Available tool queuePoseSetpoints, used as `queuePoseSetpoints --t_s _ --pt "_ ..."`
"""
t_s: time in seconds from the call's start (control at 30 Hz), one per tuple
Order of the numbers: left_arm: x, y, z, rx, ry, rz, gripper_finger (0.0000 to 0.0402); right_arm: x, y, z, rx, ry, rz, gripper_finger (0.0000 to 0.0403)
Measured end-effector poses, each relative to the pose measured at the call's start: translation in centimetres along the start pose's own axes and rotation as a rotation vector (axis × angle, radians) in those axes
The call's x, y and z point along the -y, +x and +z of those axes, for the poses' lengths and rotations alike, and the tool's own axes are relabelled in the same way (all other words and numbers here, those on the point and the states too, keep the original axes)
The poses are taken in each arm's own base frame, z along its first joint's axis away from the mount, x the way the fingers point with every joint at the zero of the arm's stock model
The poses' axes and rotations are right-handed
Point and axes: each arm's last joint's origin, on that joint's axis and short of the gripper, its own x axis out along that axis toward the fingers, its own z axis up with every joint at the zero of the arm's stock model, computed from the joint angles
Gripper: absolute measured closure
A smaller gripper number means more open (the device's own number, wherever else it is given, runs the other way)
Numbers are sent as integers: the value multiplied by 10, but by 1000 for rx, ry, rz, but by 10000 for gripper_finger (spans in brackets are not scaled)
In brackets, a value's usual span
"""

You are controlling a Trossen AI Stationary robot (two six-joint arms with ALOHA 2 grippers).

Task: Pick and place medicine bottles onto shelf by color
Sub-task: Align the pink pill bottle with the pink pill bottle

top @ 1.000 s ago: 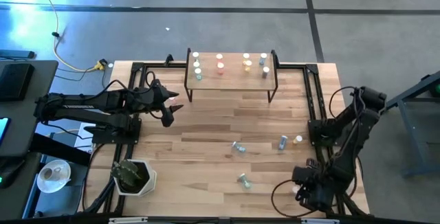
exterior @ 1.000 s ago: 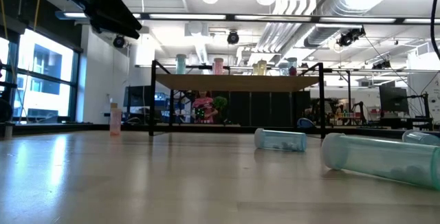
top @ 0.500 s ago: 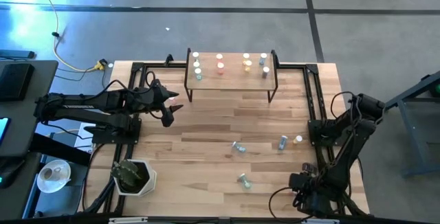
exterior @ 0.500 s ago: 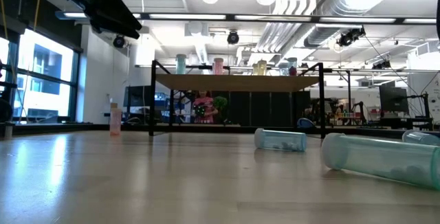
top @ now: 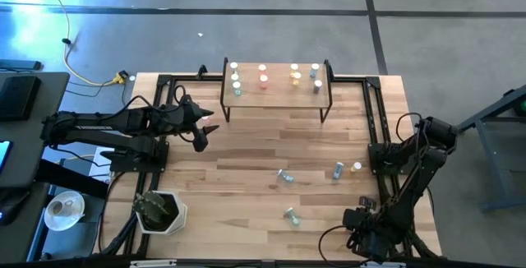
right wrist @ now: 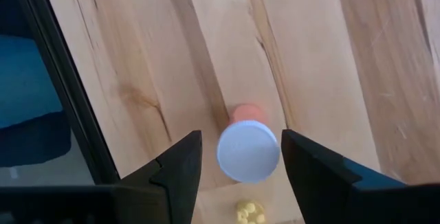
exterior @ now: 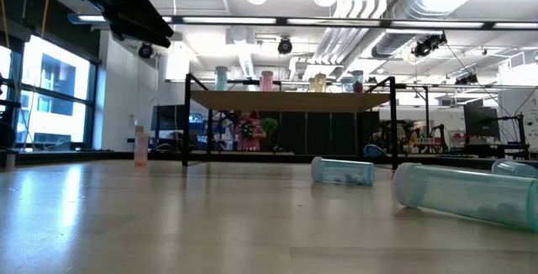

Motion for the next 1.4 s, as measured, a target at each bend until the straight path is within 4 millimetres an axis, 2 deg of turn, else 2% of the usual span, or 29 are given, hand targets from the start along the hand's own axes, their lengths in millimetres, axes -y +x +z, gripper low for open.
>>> queuePoseSetpoints --t_s 0.33,0.53,0.7,0.9,1.07,1.23,1.4 --pt "0 0 0 0 0 0 161 1 1 6 -1 21 -3 306" --pt "0 0 0 0 0 0 161 3 2 12 -1 43 -5 303" --pt "0 0 0 0 0 0 161 0 -3 31 22 53 19 304" --pt "0 0 0 0 0 0 161 -1 -15 75 122 22 37 306" --pt "0 0 0 -1 0 0 161 11 -25 122 181 -19 38 306" --pt "0 0 0 -1 1 0 161 34 -40 175 245 -54 33 307" --pt "0 0 0 -1 1 0 161 69 -63 228 315 -72 43 307"
